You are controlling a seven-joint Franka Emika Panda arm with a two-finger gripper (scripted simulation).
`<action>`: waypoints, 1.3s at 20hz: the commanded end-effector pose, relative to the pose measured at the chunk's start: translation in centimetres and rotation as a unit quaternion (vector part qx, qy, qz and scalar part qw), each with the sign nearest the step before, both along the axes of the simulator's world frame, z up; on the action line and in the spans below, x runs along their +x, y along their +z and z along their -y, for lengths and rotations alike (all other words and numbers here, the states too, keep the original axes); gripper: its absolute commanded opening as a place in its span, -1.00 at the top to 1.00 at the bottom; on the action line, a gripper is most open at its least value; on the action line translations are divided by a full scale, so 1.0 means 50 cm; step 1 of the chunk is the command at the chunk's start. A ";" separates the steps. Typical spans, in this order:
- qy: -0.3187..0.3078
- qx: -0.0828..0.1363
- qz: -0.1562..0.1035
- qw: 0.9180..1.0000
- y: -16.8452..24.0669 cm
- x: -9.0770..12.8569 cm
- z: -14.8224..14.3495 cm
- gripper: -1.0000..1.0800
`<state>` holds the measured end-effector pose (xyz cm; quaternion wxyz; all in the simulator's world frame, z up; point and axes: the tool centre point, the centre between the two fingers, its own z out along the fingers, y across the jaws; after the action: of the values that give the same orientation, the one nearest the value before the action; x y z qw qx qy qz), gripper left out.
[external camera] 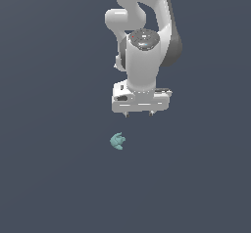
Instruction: Pick up the object and move it to a goal position.
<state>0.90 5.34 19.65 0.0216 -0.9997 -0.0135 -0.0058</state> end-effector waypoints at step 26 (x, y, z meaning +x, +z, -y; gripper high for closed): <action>-0.151 -0.019 -0.009 0.988 -0.210 0.075 0.188 -0.92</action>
<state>4.53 -3.71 9.56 0.0026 -0.9913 0.1313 0.0004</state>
